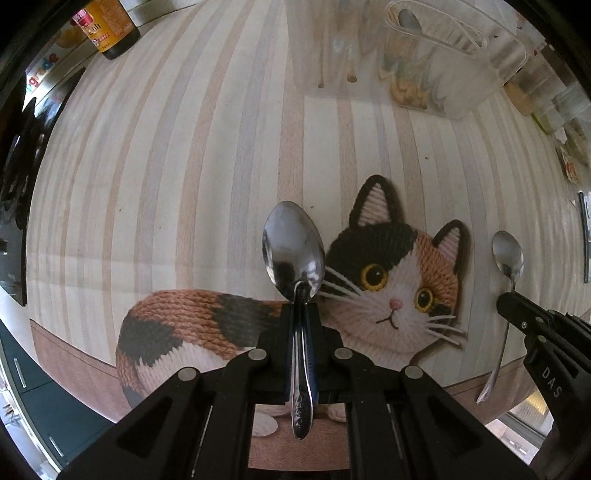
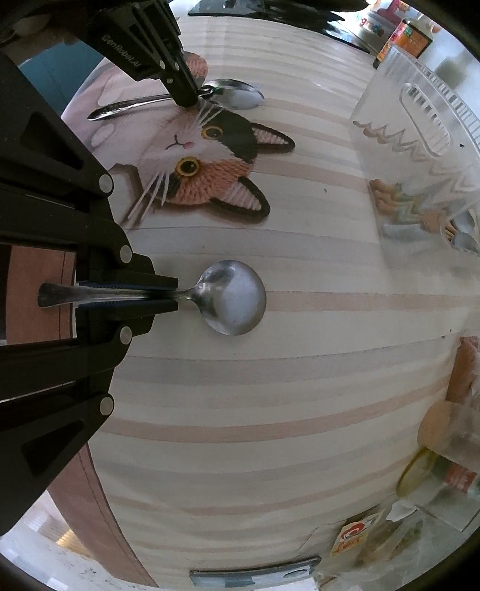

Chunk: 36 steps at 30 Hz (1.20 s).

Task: Organize utensils
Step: 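Hold both spoons above the cat mat and adjust the grips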

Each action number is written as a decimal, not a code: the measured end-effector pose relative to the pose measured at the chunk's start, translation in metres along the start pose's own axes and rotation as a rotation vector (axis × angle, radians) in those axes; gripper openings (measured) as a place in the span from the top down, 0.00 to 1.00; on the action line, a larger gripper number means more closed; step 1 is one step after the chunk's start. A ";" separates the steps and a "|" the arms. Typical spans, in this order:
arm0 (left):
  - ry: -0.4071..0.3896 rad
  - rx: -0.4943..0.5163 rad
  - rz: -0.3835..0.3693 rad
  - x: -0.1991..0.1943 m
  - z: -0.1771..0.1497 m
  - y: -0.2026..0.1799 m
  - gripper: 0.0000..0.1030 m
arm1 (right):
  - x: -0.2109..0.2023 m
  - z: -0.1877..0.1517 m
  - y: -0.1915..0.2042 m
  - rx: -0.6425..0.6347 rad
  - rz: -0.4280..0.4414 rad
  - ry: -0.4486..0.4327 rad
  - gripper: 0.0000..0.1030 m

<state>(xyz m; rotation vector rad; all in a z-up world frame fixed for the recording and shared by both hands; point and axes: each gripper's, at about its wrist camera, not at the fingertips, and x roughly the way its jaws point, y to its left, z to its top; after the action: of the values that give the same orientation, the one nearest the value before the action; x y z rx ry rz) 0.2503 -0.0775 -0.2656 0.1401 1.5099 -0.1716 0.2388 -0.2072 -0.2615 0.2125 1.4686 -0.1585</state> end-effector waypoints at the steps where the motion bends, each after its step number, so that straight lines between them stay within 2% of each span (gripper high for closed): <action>1: 0.002 -0.001 -0.002 0.000 -0.001 -0.002 0.96 | 0.001 -0.001 0.000 0.001 -0.003 0.000 0.95; 5: 0.005 0.000 -0.007 -0.012 0.013 0.004 0.95 | 0.001 0.000 -0.004 -0.003 -0.016 -0.001 0.95; 24: -0.014 0.002 0.005 -0.014 0.013 0.006 0.96 | 0.001 -0.001 -0.006 0.010 -0.018 -0.007 0.95; 30: -0.060 -0.004 0.019 -0.030 0.011 0.012 0.97 | -0.004 -0.007 -0.010 0.029 -0.001 -0.036 0.95; 32: -0.083 -0.003 0.021 -0.040 0.013 0.014 1.00 | -0.011 -0.008 -0.011 0.032 0.011 -0.052 0.96; 36: -0.142 0.003 0.026 -0.065 0.018 0.019 1.00 | -0.027 -0.007 -0.011 0.032 0.032 -0.086 0.96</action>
<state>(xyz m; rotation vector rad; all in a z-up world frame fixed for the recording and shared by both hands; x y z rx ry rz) 0.2679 -0.0605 -0.2000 0.1472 1.3659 -0.1600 0.2271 -0.2171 -0.2361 0.2520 1.3769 -0.1634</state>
